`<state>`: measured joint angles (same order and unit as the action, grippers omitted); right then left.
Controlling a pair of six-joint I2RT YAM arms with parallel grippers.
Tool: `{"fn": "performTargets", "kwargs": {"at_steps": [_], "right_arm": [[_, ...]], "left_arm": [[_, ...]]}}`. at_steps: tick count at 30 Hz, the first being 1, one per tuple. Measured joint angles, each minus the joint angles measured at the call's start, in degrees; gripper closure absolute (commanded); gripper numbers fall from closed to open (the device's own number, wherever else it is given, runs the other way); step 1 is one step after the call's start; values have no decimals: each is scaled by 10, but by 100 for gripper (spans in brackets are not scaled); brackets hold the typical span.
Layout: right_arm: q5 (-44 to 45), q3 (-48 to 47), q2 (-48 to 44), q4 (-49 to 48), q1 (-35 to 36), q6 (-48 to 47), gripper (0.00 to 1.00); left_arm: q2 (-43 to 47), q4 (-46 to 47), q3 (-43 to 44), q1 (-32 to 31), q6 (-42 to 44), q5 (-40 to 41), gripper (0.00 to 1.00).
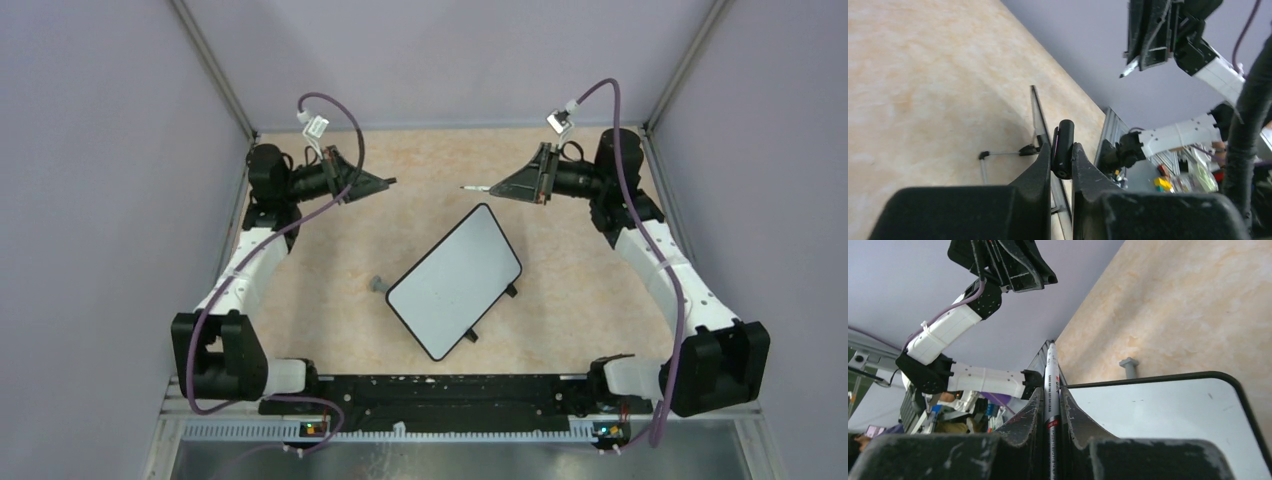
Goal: Write a sentence on the whiteboard
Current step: Open the pen cap from the whiteboard marker, then place the pen cap at the center of the board.
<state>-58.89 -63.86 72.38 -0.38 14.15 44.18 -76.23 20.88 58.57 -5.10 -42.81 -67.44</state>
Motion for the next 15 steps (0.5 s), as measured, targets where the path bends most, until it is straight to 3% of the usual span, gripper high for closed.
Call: {"fn": "performTargets", "kwargs": {"at_steps": [4, 7, 11, 15], "right_arm": [[-15, 0, -2, 15, -32, -18, 100], [-25, 0, -7, 47, -36, -53, 100], [-40, 0, -15, 94, -36, -108, 100], [-51, 0, -27, 140, -36, -160, 100]], "left_arm": [[0, -3, -23, 80, 9, -11, 100], [0, -65, -20, 125, 78, -15, 100], [-15, -298, 54, 146, 319, 54, 100], [-50, -445, 94, 145, 514, 156, 96]]}}
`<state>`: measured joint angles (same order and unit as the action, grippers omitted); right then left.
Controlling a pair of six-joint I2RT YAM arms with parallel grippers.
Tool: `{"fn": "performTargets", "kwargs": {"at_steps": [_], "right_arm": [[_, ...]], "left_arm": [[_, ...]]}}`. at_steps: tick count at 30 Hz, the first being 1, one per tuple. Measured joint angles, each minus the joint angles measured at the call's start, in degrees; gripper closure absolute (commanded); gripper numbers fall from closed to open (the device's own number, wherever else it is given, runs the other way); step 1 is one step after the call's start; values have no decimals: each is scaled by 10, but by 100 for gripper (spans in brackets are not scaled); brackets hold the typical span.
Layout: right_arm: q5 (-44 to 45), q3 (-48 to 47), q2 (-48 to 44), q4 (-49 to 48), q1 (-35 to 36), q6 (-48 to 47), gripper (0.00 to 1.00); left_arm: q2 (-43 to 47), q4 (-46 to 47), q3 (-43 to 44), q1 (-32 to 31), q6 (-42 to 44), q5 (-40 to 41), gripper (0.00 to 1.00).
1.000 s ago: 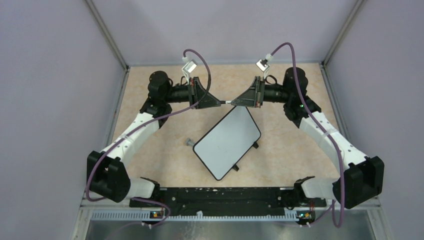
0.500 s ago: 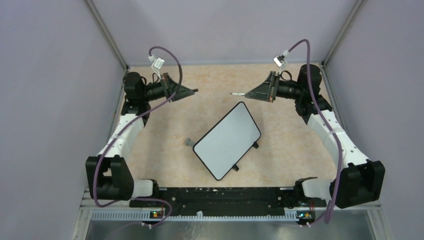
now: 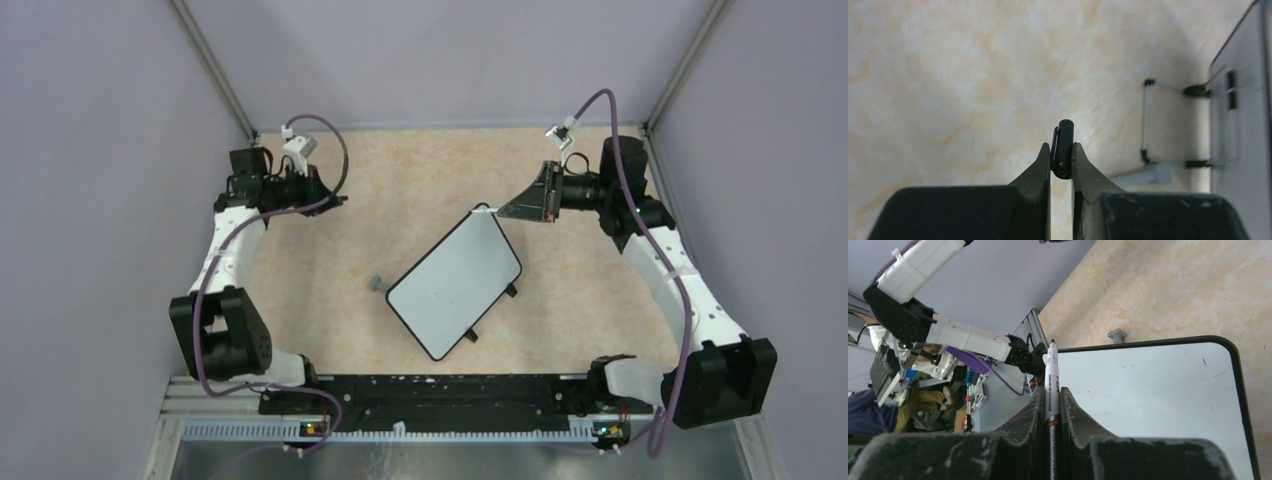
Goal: Write a sentence on the whiteboard
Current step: Place the pen cap at the center of the board.
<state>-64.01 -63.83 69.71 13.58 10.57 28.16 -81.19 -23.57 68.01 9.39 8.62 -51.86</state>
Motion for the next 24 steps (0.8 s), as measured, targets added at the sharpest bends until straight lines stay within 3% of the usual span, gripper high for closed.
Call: {"fn": "performTargets", "kwargs": {"at_steps": [3, 8, 20, 24], "right_arm": [[-6, 0, -11, 24, 0, -27, 100], [-8, 0, -19, 41, 0, -52, 100], [-7, 10, -22, 51, 0, -61, 100], [-7, 16, -22, 49, 0, -60, 100]], "left_arm": [[-47, -88, -1, 0, 96, 58, 93], [-141, -194, 0, 0, 179, 104, 91], [-243, -259, 3, -5, 226, 123, 83], [-263, -261, 13, -5, 224, 125, 68]]}}
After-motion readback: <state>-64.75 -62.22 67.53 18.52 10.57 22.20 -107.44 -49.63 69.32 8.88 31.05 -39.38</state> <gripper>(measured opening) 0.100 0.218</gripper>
